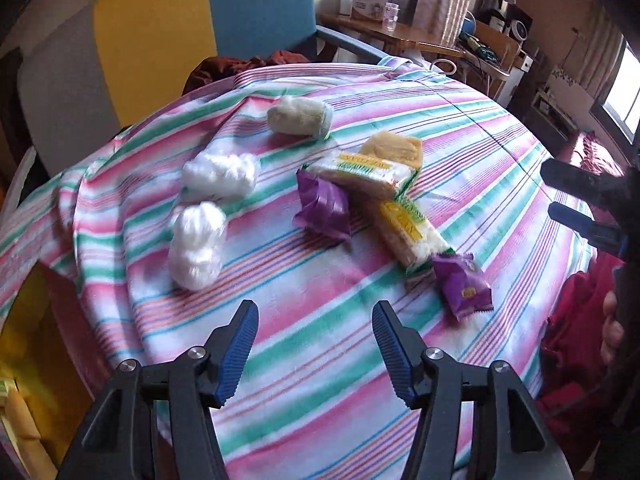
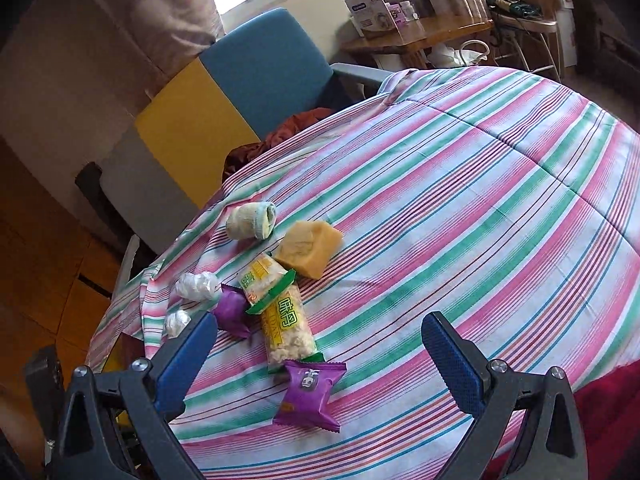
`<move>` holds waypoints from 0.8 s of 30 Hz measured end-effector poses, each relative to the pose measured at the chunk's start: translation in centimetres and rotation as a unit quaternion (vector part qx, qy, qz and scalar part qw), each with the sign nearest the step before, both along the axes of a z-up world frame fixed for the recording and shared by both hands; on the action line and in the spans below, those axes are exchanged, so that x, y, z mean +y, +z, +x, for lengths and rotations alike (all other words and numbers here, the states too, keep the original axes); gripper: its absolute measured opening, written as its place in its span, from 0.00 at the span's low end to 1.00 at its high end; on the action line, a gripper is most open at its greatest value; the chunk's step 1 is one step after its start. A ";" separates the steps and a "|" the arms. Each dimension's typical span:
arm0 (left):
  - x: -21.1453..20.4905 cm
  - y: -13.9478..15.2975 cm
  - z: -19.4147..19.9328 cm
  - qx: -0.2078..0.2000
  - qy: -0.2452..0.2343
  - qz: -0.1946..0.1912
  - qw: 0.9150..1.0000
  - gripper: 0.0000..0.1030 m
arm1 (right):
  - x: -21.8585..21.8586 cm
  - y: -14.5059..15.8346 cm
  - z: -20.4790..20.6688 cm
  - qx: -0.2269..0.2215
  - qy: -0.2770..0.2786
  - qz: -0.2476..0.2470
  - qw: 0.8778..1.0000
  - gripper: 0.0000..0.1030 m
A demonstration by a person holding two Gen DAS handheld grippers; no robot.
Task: Organize objects
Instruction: 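Grasp a purple candy packet with the left gripper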
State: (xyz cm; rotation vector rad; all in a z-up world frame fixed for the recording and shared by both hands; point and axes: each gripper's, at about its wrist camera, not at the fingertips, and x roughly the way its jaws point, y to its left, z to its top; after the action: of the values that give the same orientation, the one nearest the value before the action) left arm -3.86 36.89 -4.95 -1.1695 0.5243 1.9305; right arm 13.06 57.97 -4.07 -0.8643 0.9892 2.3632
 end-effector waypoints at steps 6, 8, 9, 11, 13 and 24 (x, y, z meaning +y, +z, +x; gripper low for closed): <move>3.8 -0.4 -1.0 0.031 -0.034 -0.012 0.999 0.58 | 0.1 -0.1 0.0 0.001 0.003 -0.006 1.000 1.00; 5.1 -0.8 -1.7 0.038 -0.037 -0.021 0.998 0.58 | 0.2 -0.2 0.0 0.003 0.003 -0.010 1.000 1.00; 5.7 -1.1 -2.0 0.041 -0.040 -0.026 0.998 0.58 | 0.2 -0.2 -0.1 0.003 0.004 -0.012 1.000 1.00; 6.9 -1.7 -2.6 0.043 -0.044 -0.037 0.997 0.58 | 0.3 -0.3 -0.1 0.004 0.007 -0.016 1.000 1.00; 8.1 -2.3 -3.1 0.045 -0.049 -0.048 0.997 0.58 | 0.3 -0.3 -0.1 0.005 0.009 -0.020 1.000 1.00; 8.3 -5.4 -5.1 0.003 -0.018 -0.025 1.000 0.38 | 0.5 -0.8 -0.5 0.007 0.016 -0.036 0.999 1.00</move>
State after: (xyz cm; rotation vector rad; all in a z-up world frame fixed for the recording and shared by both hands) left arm -8.96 45.18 -10.40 -1.1773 0.5969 1.9007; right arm 12.59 58.47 -4.86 -0.8974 1.0811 2.3757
